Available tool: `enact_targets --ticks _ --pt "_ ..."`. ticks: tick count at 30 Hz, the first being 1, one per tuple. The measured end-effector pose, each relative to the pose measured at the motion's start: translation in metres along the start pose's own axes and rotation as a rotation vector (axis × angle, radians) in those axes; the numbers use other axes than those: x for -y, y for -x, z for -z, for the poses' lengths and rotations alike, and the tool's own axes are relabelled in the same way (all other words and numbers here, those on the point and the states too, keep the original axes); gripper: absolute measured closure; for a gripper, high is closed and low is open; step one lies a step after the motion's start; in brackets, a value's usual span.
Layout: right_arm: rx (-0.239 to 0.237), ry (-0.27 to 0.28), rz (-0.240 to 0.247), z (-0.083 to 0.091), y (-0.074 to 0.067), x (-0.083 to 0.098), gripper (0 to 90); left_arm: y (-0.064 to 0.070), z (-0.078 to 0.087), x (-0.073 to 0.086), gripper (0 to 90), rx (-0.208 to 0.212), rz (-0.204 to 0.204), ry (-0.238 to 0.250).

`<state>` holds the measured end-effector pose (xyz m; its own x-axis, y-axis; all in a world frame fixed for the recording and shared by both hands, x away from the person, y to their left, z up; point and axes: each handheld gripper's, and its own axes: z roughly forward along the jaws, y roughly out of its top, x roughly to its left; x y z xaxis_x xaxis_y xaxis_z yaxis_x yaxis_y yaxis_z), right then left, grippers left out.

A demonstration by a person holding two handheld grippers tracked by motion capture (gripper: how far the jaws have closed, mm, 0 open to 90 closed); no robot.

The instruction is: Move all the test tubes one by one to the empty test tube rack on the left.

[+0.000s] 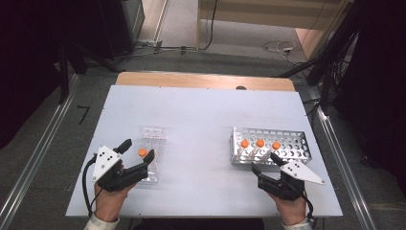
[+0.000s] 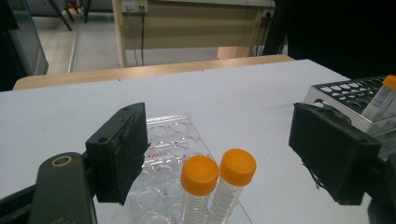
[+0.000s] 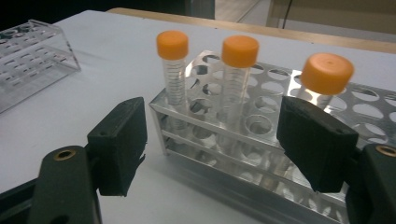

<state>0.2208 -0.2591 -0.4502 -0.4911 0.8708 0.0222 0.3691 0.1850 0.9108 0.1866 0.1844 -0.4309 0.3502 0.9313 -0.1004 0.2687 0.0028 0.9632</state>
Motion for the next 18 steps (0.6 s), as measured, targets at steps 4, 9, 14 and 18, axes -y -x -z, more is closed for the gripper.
enact_targets --ticks 4,9,14,18 --pt "0.021 0.001 -0.009 0.0 0.005 0.0 23.2 0.0 0.0 0.0 19.4 0.0 0.002 0.0" --pt "0.063 0.006 -0.015 -0.002 0.011 0.002 23.2 0.0 0.0 0.0 19.4 0.001 0.005 0.001" --pt "0.101 0.008 -0.028 -0.007 0.02 0.004 24.3 0.0 0.001 -0.001 19.0 0.002 0.012 0.006" --pt "0.117 0.021 -0.037 -0.011 0.029 0.007 32.8 0.001 0.001 -0.001 18.5 0.003 0.008 0.008"
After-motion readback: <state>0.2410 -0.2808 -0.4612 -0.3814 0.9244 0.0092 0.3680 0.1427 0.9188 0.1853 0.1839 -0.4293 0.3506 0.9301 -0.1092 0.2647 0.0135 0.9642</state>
